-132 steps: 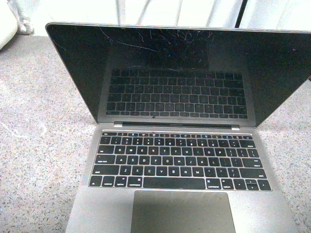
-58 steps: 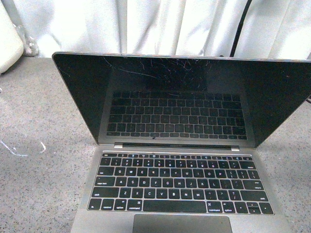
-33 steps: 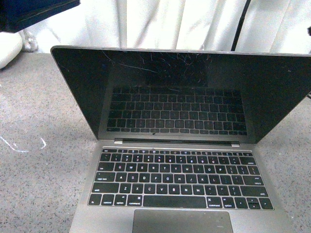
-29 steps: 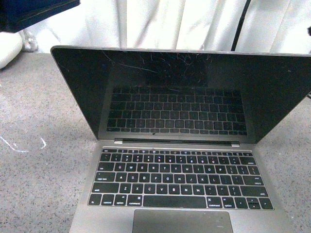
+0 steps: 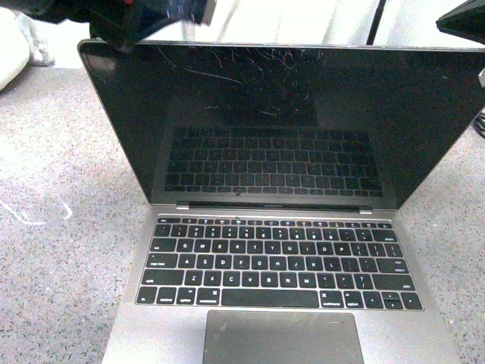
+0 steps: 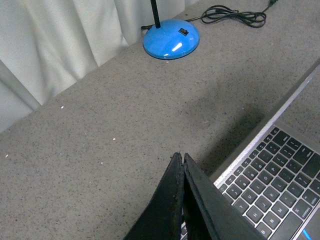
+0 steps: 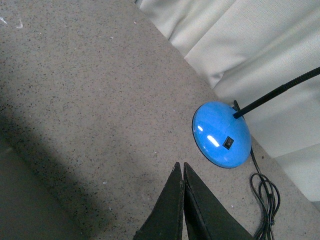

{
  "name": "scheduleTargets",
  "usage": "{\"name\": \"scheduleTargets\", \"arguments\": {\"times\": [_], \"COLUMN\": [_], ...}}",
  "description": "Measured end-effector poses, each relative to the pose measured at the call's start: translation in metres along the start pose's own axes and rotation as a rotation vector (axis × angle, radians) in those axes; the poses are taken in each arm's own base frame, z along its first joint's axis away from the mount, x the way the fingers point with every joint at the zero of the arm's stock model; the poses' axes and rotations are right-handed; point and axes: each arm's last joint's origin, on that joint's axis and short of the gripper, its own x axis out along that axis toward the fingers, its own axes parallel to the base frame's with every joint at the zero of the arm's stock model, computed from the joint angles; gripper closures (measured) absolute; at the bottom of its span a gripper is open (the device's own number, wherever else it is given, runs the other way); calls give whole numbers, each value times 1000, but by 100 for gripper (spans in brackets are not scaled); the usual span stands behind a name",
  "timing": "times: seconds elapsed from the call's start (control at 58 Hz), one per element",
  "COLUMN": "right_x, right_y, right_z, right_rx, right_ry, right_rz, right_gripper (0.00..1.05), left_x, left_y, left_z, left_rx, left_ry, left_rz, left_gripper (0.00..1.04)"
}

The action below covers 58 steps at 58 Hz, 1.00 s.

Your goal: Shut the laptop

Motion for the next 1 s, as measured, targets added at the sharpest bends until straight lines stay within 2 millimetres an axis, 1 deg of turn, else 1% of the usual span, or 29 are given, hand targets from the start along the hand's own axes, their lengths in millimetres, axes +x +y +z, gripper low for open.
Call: {"name": "scheduleTargets", "arguments": {"times": [0.31,0.483,0.621,0.655,0.672,0.69,0.707,0.81,0.897,1.0], "right_x": [4,-3,-15,-16,-16,-16,-15,-18,-24,-33], "right_y": [6,20,39,51,65,69,78,109,121,134], "right_z": [6,3,0,1,1,1,0,-9,-14,-18], "right_rx": [-2,53,108,154,179,187,202,275,346,436], "right_ry": [-7,-21,-46,-77,-90,-92,-92,-69,-58,-74], "right_rz": [30,46,62,125,186,205,234,321,322,327], "right_gripper": [104,104,104,104,104,104,104,104,104,104], "left_x": [-2,-10,-21,-23,-25,-27,-27,-34,-43,-52], "left_y": [-6,-11,-20,-24,-28,-30,-32,-45,-52,-59], "left_z": [-1,-8,-19,-22,-27,-30,-32,-47,-56,-62], "left_rx": [41,37,26,24,23,22,20,-5,-32,-52], "left_ry": [-1,0,8,13,23,31,35,74,87,85], "left_rz": [-18,-38,-67,-77,-89,-97,-101,-151,-164,-170], "left_gripper": [101,101,101,101,101,101,101,101,101,101]}}
